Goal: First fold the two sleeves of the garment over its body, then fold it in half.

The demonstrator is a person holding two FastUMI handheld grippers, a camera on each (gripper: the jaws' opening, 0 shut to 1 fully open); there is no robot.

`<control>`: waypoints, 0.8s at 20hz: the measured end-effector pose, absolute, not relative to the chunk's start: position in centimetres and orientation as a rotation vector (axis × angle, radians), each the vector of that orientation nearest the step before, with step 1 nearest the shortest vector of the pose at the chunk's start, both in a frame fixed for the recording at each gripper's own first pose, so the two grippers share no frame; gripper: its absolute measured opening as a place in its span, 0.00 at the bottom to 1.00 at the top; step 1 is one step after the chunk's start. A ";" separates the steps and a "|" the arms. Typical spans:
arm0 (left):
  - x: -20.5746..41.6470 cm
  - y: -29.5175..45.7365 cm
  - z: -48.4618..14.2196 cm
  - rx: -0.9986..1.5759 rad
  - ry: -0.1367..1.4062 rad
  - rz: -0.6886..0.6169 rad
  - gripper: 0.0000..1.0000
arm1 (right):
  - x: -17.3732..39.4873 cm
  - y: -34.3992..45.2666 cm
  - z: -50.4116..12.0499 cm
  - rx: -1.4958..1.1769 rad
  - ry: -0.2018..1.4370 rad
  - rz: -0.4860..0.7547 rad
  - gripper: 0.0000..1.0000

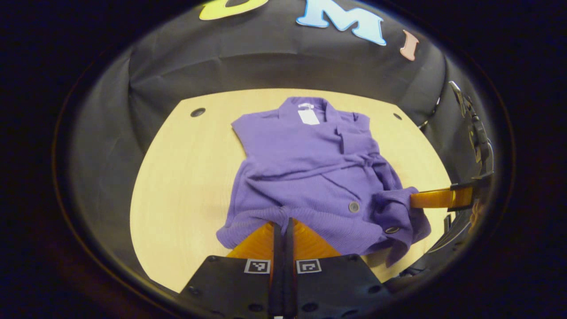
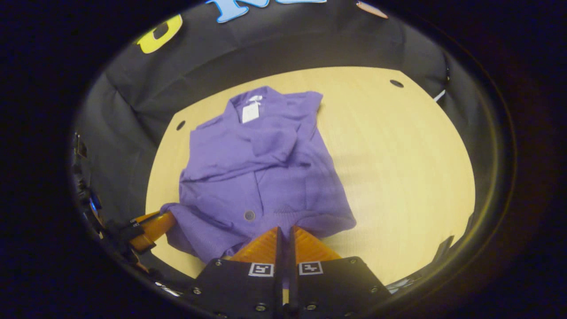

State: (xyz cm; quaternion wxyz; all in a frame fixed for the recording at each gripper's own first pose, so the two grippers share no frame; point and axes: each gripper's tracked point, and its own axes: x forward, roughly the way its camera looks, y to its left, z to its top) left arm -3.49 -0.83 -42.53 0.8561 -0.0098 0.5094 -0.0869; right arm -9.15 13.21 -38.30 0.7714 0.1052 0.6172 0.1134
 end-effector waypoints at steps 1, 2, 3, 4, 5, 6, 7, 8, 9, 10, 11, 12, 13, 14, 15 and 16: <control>-2.3 -0.8 -42.1 -0.038 1.054 -0.174 0.07 | -7.6 13.2 -37.8 0.230 1.315 0.248 0.06; -1.2 -0.8 -42.0 -0.053 1.041 -0.165 0.07 | -6.0 13.3 -37.5 0.234 1.294 0.250 0.06; 0.2 -0.7 -41.8 -0.065 1.030 -0.156 0.07 | -4.5 13.3 -37.3 0.239 1.275 0.247 0.06; 1.4 -0.5 -41.6 -0.073 1.018 -0.151 0.07 | -3.2 13.3 -37.1 0.248 1.256 0.244 0.02; 2.6 -0.2 -41.3 -0.073 1.004 -0.145 0.07 | -1.9 13.4 -36.8 0.257 1.240 0.242 0.06; 3.8 0.2 -40.9 -0.069 0.987 -0.140 0.07 | -0.6 13.4 -36.7 0.264 1.226 0.239 0.06; 5.2 0.5 -40.7 -0.065 0.971 -0.136 0.07 | 0.7 13.4 -36.5 0.270 1.210 0.237 0.06; 6.4 0.6 -40.5 -0.060 0.955 -0.133 0.07 | 2.0 13.4 -36.4 0.272 1.194 0.234 0.06; 7.8 0.6 -40.2 -0.059 0.941 -0.132 0.07 | 3.3 13.4 -36.2 0.271 1.178 0.232 0.06; 9.1 0.6 -39.8 -0.058 0.928 -0.133 0.07 | 4.5 13.5 -36.1 0.273 1.165 0.229 0.06; 10.4 0.4 -39.7 -0.053 0.913 -0.134 0.07 | 5.6 13.4 -35.9 0.277 1.153 0.226 0.06; 11.8 0.2 -39.5 -0.044 0.896 -0.137 0.07 | 6.9 13.5 -36.0 0.282 1.140 0.222 0.06; 13.2 0.0 -39.3 -0.033 0.881 -0.142 0.07 | 8.3 13.6 -36.1 0.287 1.127 0.217 0.06; 14.5 -0.2 -39.3 -0.021 0.867 -0.146 0.07 | 9.7 13.7 -36.4 0.292 1.115 0.210 0.02; 15.7 -0.4 -39.5 -0.015 0.857 -0.146 0.07 | 11.1 13.7 -36.7 0.297 1.100 0.202 0.06; 16.9 -0.8 -39.9 -0.022 0.857 -0.148 0.07 | 12.7 13.7 -36.8 0.301 1.081 0.190 0.05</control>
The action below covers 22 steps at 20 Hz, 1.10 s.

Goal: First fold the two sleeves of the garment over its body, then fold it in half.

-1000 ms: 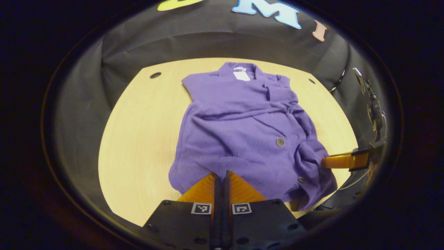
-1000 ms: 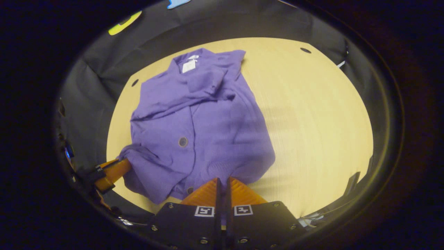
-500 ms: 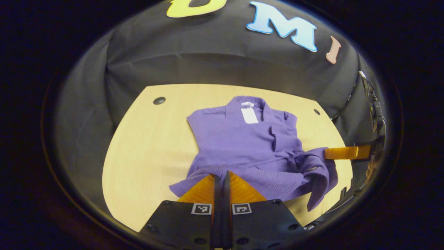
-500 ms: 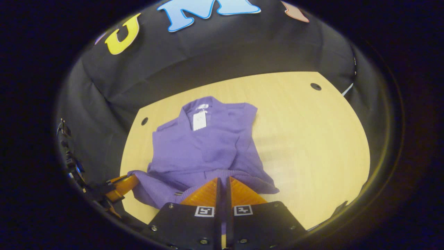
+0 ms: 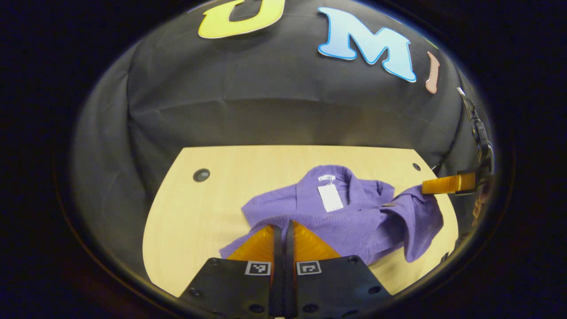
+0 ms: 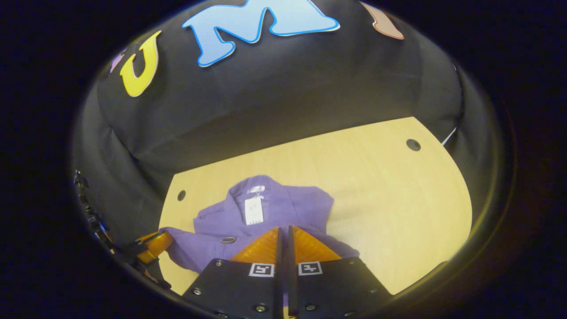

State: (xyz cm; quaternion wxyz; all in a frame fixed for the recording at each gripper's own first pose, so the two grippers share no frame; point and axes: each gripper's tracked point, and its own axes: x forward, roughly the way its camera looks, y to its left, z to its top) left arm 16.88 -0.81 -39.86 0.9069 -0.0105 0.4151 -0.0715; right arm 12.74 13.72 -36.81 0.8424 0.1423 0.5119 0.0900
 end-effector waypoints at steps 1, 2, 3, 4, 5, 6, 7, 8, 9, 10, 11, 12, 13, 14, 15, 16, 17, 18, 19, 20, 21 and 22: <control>18.0 -1.3 -40.3 -0.040 0.862 -0.152 0.07 | 14.3 13.7 -36.9 0.307 1.065 0.179 0.05; 18.9 -1.8 -40.9 -0.055 0.866 -0.151 0.07 | 15.7 13.5 -37.2 0.314 1.052 0.166 0.05; 19.9 -2.1 -41.6 -0.057 0.866 -0.145 0.07 | 16.9 13.4 -37.6 0.319 1.048 0.157 0.05; 20.9 -2.3 -42.2 -0.052 0.864 -0.143 0.07 | 17.6 13.3 -38.3 0.327 1.053 0.149 0.05; 21.8 -2.5 -42.8 -0.043 0.863 -0.144 0.07 | 17.9 13.2 -39.0 0.335 1.065 0.142 0.05; 22.7 -2.8 -43.4 -0.033 0.864 -0.146 0.07 | 18.2 13.2 -39.8 0.338 1.078 0.138 0.05; 23.4 -2.8 -44.2 -0.022 0.865 -0.147 0.07 | 18.1 13.0 -40.7 0.328 1.090 0.137 0.05; 23.9 -2.7 -44.9 -0.008 0.871 -0.147 0.07 | 18.0 12.9 -41.5 0.313 1.101 0.139 0.05; 24.3 -2.7 -45.9 0.006 0.885 -0.145 0.07 | 17.8 12.9 -42.1 0.300 1.111 0.146 0.05; 24.4 -2.6 -46.8 0.011 0.897 -0.143 0.07 | 17.7 13.1 -42.5 0.289 1.118 0.154 0.05; 24.6 -2.6 -47.6 0.007 0.907 -0.137 0.07 | 17.6 13.3 -42.9 0.283 1.124 0.163 0.05; 24.6 -2.3 -48.2 -0.001 0.917 -0.126 0.07 | 17.6 13.6 -43.4 0.281 1.130 0.173 0.05; 24.6 -2.2 -49.1 -0.008 0.927 -0.116 0.07 | 17.6 13.9 -43.7 0.278 1.135 0.179 0.05; 24.5 -2.1 -49.9 -0.013 0.940 -0.110 0.07 | 17.5 14.2 -44.1 0.278 1.142 0.185 0.05; 24.3 -2.0 -50.7 -0.014 0.953 -0.105 0.07 | 17.4 14.6 -44.4 0.277 1.148 0.193 0.05; 24.3 -1.9 -51.3 -0.015 0.964 -0.102 0.07 | 17.3 14.9 -44.8 0.274 1.152 0.201 0.05; 24.4 -1.9 -51.7 -0.020 0.966 -0.098 0.07 | 17.1 14.9 -45.0 0.266 1.156 0.207 0.05; 24.4 -1.9 -51.9 -0.025 0.966 -0.093 0.07 | 17.0 15.1 -45.3 0.256 1.159 0.213 0.05; 24.4 -1.9 -52.2 -0.027 0.968 -0.087 0.07 | 16.9 15.2 -45.5 0.248 1.158 0.219 0.05; 24.4 -1.9 -52.4 -0.031 0.969 -0.081 0.07 | 16.8 15.3 -45.7 0.243 1.158 0.223 0.05; 24.3 -1.9 -52.5 -0.035 0.972 -0.076 0.07 | 16.7 15.4 -45.8 0.243 1.159 0.226 0.05; 24.3 -1.9 -52.5 -0.039 0.974 -0.071 0.07 | 16.6 15.4 -45.9 0.244 1.160 0.228 0.05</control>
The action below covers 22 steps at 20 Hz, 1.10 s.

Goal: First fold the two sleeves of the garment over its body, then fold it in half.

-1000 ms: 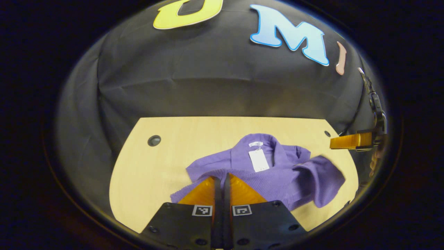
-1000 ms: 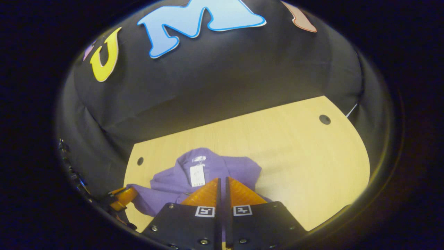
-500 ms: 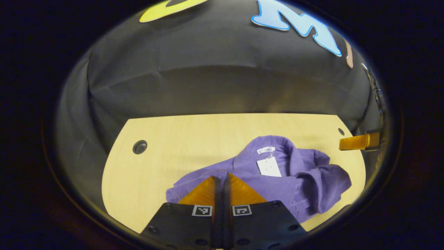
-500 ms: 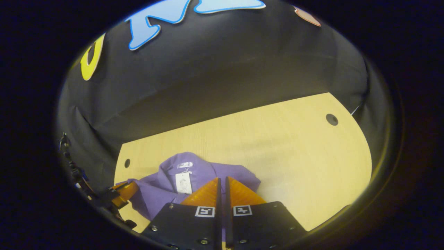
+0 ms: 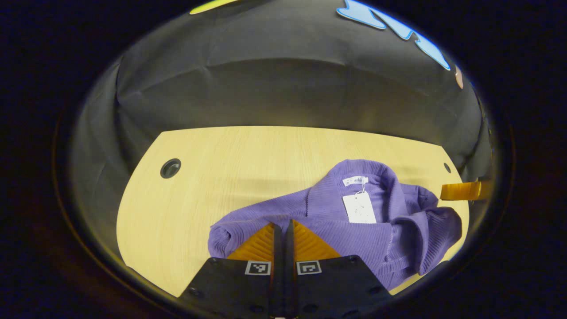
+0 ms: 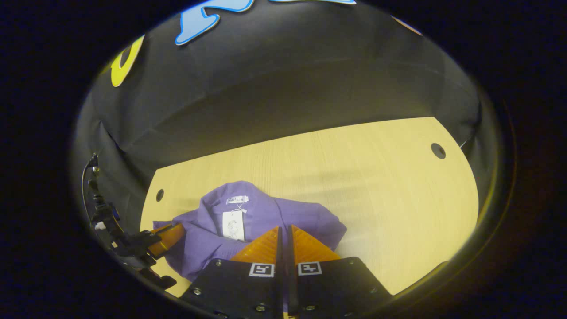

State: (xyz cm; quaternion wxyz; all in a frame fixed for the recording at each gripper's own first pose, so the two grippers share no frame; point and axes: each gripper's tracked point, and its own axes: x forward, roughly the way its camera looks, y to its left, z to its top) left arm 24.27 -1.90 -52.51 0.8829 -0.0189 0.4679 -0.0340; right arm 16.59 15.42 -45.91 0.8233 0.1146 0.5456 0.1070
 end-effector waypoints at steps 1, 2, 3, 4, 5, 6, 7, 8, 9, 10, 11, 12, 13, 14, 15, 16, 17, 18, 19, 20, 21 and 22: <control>24.3 -1.9 -52.5 -0.044 0.973 -0.069 0.07 | 16.5 15.5 -45.8 0.247 1.159 0.229 0.05; 24.3 -2.0 -52.4 -0.048 0.969 -0.067 0.07 | 16.6 15.5 -45.8 0.248 1.158 0.229 0.05; 24.3 -2.0 -52.4 -0.049 0.968 -0.064 0.08 | 16.5 15.4 -45.6 0.248 1.155 0.230 0.05; 24.2 -2.0 -52.0 -0.050 0.966 -0.062 0.09 | 16.4 15.5 -45.4 0.251 1.151 0.231 0.05; 24.2 -2.0 -51.7 -0.051 0.960 -0.061 0.09 | 16.4 15.5 -45.1 0.253 1.147 0.233 0.05; 24.2 -2.2 -51.3 -0.062 0.955 -0.065 0.12 | 16.4 15.6 -44.9 0.255 1.142 0.236 0.01; 24.0 -2.5 -50.9 -0.076 0.953 -0.073 0.12 | 16.3 15.7 -44.5 0.256 1.138 0.239 0.01; 23.8 -3.0 -50.6 -0.096 0.951 -0.090 0.20 | 16.3 15.7 -44.2 0.259 1.134 0.242 0.05; 23.5 -3.0 -50.3 -0.096 0.949 -0.092 0.29 | 16.2 15.9 -43.9 0.262 1.129 0.244 0.01; 23.3 -2.6 -49.8 -0.083 0.941 -0.086 0.37 | 16.1 16.0 -43.6 0.264 1.123 0.247 0.05; 22.9 -2.6 -49.4 -0.075 0.931 -0.089 0.29 | 16.0 16.1 -43.1 0.264 1.117 0.250 0.05; 22.7 -2.7 -48.7 -0.076 0.917 -0.093 0.37 | 15.7 16.2 -42.7 0.264 1.110 0.254 0.05; 22.4 -2.9 -47.9 -0.078 0.903 -0.098 0.39 | 15.5 16.2 -42.4 0.261 1.105 0.258 0.05; 22.2 -3.0 -47.1 -0.080 0.890 -0.100 0.39 | 15.2 16.3 -42.0 0.259 1.101 0.261 0.01; 21.8 -3.2 -46.1 -0.087 0.877 -0.107 0.39 | 14.8 16.3 -41.6 0.259 1.097 0.262 0.01; 21.4 -3.5 -45.1 -0.091 0.866 -0.114 0.40 | 14.5 16.4 -41.2 0.262 1.093 0.263 0.01; 21.2 -3.4 -44.5 -0.090 0.854 -0.119 0.39 | 14.1 16.4 -40.7 0.267 1.088 0.263 0.01; 20.9 -3.5 -43.6 -0.086 0.838 -0.122 0.40 | 13.6 16.4 -40.2 0.269 1.083 0.264 0.05; 20.5 -3.6 -42.6 -0.084 0.821 -0.126 0.41 | 13.2 16.3 -39.7 0.269 1.076 0.264 0.05; 20.1 -3.8 -41.6 -0.085 0.803 -0.131 0.42 | 12.7 16.2 -39.1 0.268 1.069 0.265 0.01; 19.6 -3.9 -40.6 -0.092 0.786 -0.137 0.43 | 12.2 16.2 -38.4 0.271 1.061 0.268 0.01; 19.2 -4.2 -39.4 -0.101 0.770 -0.142 0.44 | 11.8 16.2 -37.7 0.276 1.053 0.271 0.01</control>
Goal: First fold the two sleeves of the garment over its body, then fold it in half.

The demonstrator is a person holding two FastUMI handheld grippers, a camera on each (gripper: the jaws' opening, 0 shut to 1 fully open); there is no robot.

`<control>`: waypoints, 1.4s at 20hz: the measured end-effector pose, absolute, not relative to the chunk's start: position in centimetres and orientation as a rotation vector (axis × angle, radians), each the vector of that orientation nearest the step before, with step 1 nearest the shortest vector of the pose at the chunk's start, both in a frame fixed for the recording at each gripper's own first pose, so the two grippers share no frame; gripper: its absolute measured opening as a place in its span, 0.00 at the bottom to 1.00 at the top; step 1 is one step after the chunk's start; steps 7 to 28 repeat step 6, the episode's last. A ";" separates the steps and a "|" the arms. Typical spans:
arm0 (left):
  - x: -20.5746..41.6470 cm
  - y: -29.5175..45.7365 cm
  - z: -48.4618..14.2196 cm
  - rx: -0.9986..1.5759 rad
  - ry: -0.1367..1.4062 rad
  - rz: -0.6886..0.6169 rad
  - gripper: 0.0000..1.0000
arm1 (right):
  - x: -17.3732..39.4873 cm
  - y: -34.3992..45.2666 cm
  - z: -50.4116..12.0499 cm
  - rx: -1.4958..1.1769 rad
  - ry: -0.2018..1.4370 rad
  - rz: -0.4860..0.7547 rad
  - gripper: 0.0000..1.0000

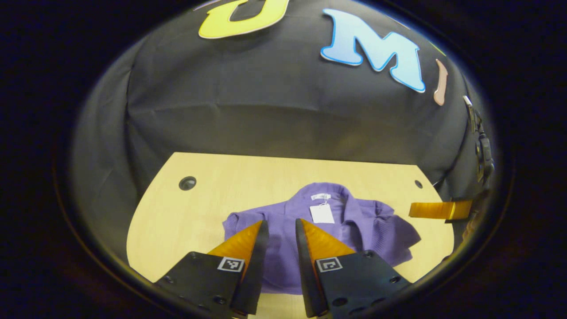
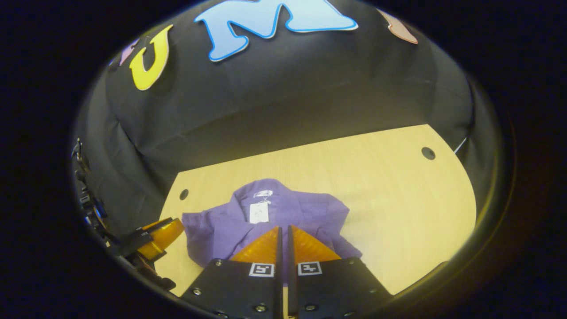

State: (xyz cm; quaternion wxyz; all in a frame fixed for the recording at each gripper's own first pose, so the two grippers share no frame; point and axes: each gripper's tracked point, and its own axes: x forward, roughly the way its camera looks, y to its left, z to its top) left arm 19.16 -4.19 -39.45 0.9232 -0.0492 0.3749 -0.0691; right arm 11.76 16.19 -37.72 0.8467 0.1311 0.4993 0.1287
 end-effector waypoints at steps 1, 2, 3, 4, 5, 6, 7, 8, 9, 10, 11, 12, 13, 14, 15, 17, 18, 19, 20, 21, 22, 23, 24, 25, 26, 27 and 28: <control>18.6 -4.3 -38.4 -0.109 0.755 -0.148 0.45 | 11.3 16.1 -36.9 0.279 1.043 0.272 0.01; 18.0 -4.3 -37.4 -0.110 0.740 -0.151 0.45 | 10.7 16.0 -36.1 0.281 1.031 0.273 0.05; 17.4 -4.5 -36.4 -0.108 0.725 -0.156 0.45 | 10.3 15.9 -35.3 0.283 1.018 0.273 0.01; 16.8 -4.6 -35.5 -0.100 0.710 -0.162 0.45 | 9.8 15.8 -34.3 0.286 1.003 0.275 0.01; 16.1 -4.8 -34.7 -0.092 0.699 -0.170 0.45 | 9.4 15.8 -33.5 0.291 0.991 0.278 0.05; 15.4 -4.8 -33.8 -0.084 0.690 -0.177 0.45 | 8.8 15.9 -32.6 0.300 0.983 0.282 0.05; 15.4 -4.8 -33.8 -0.084 0.690 -0.177 0.45 | 8.8 15.9 -32.6 0.300 0.983 0.282 0.05; 15.4 -4.8 -33.8 -0.084 0.690 -0.177 0.45 | 8.8 15.9 -32.6 0.300 0.983 0.282 0.05; 15.4 -4.8 -33.8 -0.084 0.690 -0.177 0.45 | 8.8 15.9 -32.6 0.300 0.983 0.282 0.05; 15.4 -4.8 -33.8 -0.084 0.690 -0.177 0.45 | 8.8 15.9 -32.6 0.300 0.983 0.282 0.05; 15.4 -4.8 -33.8 -0.084 0.690 -0.177 0.45 | 8.8 15.9 -32.6 0.300 0.983 0.282 0.05; 15.4 -4.8 -33.8 -0.084 0.690 -0.177 0.45 | 8.8 15.9 -32.6 0.300 0.983 0.282 0.05; 15.4 -4.8 -33.8 -0.084 0.690 -0.177 0.45 | 8.8 15.9 -32.6 0.300 0.983 0.282 0.05; 15.4 -4.8 -33.8 -0.084 0.690 -0.177 0.45 | 8.8 15.9 -32.6 0.300 0.983 0.282 0.05; 15.4 -4.8 -33.8 -0.084 0.690 -0.177 0.45 | 8.8 15.9 -32.6 0.300 0.983 0.282 0.05; 15.4 -4.8 -33.8 -0.084 0.690 -0.177 0.45 | 8.8 15.9 -32.6 0.300 0.983 0.282 0.05; 15.4 -4.8 -33.8 -0.084 0.690 -0.177 0.45 | 8.8 15.9 -32.6 0.300 0.983 0.282 0.05; 15.4 -4.8 -33.8 -0.084 0.690 -0.177 0.45 | 8.8 15.9 -32.6 0.300 0.983 0.282 0.05; 15.4 -4.8 -33.8 -0.084 0.690 -0.177 0.45 | 8.8 15.9 -32.6 0.300 0.983 0.282 0.05; 15.4 -4.8 -33.8 -0.084 0.690 -0.177 0.45 | 8.8 15.9 -32.6 0.300 0.983 0.282 0.05; 15.4 -4.8 -33.8 -0.084 0.690 -0.177 0.45 | 8.8 15.9 -32.6 0.300 0.983 0.282 0.05; 15.4 -4.8 -33.8 -0.084 0.690 -0.177 0.45 | 8.8 15.9 -32.6 0.300 0.983 0.282 0.05; 15.4 -4.8 -33.8 -0.084 0.690 -0.177 0.45 | 8.8 15.9 -32.6 0.300 0.983 0.282 0.05; 15.4 -4.8 -33.8 -0.084 0.690 -0.177 0.45 | 8.8 15.9 -32.6 0.300 0.983 0.282 0.05; 15.4 -4.8 -33.8 -0.084 0.690 -0.177 0.45 | 8.8 15.9 -32.6 0.300 0.983 0.282 0.05; 15.4 -4.8 -33.8 -0.084 0.690 -0.177 0.45 | 8.8 15.9 -32.6 0.300 0.983 0.282 0.05; 15.4 -4.8 -33.8 -0.084 0.690 -0.177 0.45 | 8.8 15.9 -32.6 0.300 0.983 0.282 0.05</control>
